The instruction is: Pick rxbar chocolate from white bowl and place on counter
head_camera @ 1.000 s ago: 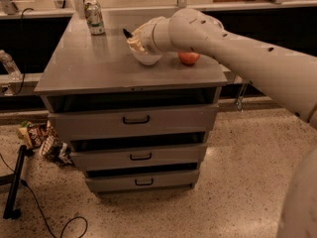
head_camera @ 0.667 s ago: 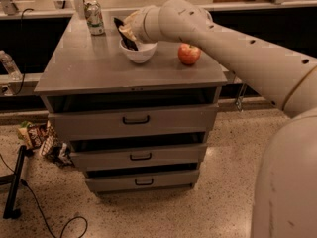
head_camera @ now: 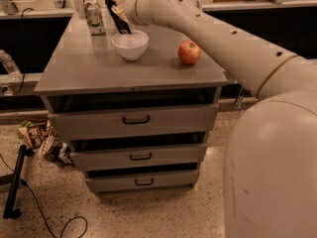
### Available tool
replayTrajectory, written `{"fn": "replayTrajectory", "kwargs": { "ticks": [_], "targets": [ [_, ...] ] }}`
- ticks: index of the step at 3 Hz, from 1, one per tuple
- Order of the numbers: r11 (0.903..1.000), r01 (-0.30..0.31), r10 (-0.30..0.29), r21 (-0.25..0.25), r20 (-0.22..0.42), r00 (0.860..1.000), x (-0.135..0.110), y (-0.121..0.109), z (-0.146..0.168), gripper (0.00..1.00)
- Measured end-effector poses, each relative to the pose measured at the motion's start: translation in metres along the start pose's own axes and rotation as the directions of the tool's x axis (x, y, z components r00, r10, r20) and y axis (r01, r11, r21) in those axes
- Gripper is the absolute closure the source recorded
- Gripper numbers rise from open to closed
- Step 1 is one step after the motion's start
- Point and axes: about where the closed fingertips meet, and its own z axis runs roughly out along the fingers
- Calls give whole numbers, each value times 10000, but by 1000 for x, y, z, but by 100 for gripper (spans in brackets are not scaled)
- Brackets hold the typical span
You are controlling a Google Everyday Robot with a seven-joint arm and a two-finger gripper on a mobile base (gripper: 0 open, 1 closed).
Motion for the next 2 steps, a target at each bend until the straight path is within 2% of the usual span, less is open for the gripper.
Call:
{"fn": "replayTrajectory", "kwargs": {
  "ticks": [1,2],
  "targets": [
    [9982,233,-262,544,519,9983,-22,-25,16,100],
    [9972,237,-305,714,958,9949,-39,-34,21,100]
  ]
}}
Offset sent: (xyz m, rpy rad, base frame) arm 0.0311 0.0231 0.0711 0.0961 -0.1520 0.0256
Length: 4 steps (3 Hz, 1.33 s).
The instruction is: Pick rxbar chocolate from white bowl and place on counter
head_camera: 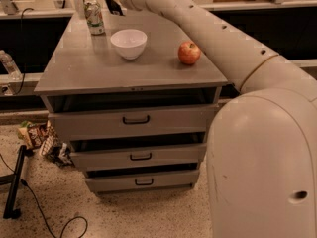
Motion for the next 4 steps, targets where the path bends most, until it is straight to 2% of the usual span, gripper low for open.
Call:
{"fn": "replayTrajectory", "kwargs": {
  "ticks": [1,2,3,4],
  "targets": [
    [9989,-269,294,-396,631,9976,-21,5,-1,100],
    [9844,-717,971,-1606,1564,9829,-57,36,-6,100],
    [9637,-961,1489,-2492,2025,9679,-77,62,-9,100],
    [9318,-1019,1784,-3484,1950,9644,-89,96,-19,82]
  ]
}}
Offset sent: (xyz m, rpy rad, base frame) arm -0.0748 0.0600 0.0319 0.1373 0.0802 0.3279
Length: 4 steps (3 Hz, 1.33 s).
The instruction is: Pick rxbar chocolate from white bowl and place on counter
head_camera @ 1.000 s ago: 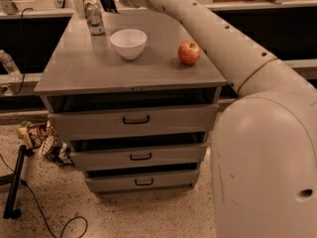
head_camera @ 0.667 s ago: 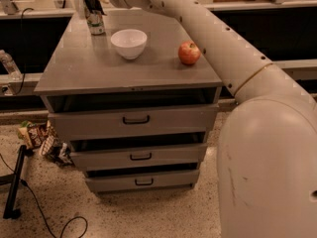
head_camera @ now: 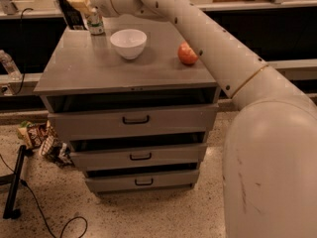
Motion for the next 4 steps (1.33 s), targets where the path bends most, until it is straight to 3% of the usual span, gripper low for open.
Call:
{"fn": "replayTrajectory", "kwargs": {
  "ticks": [1,2,3,4],
  "targets": [
    [9967,-237,207,-781,-390,9990,11,35,10,59],
    [9861,-617,475,-1541,-945,9944,35,75,25,28],
    [9816,-693,449,-1780,-1373,9895,53,90,37,4],
    [9845,-714,440,-1603,-1686,9847,64,84,38,0]
  ]
}}
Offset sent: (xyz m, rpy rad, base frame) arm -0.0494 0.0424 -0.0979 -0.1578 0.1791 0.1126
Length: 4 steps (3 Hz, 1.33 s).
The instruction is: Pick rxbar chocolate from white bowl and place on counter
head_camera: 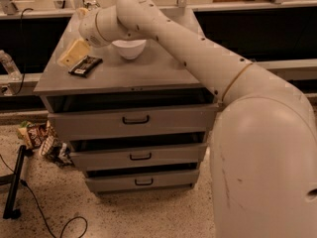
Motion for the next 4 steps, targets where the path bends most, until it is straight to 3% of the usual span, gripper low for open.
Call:
{"fn": "replayTrajectory", "kwargs": {
  "ticks": [1,2,3,4],
  "targets": [
    [9982,-212,235,558,-403,9989,19,-24,-21,0],
    [9843,-812,937,1566,-745,9928,60,-62,-68,0],
    [9638,-1052,1388,2451,-1240,9825,100,-91,-128,0],
    [9611,-1067,1433,2547,-1298,9811,105,-93,-135,0]
  ]
}}
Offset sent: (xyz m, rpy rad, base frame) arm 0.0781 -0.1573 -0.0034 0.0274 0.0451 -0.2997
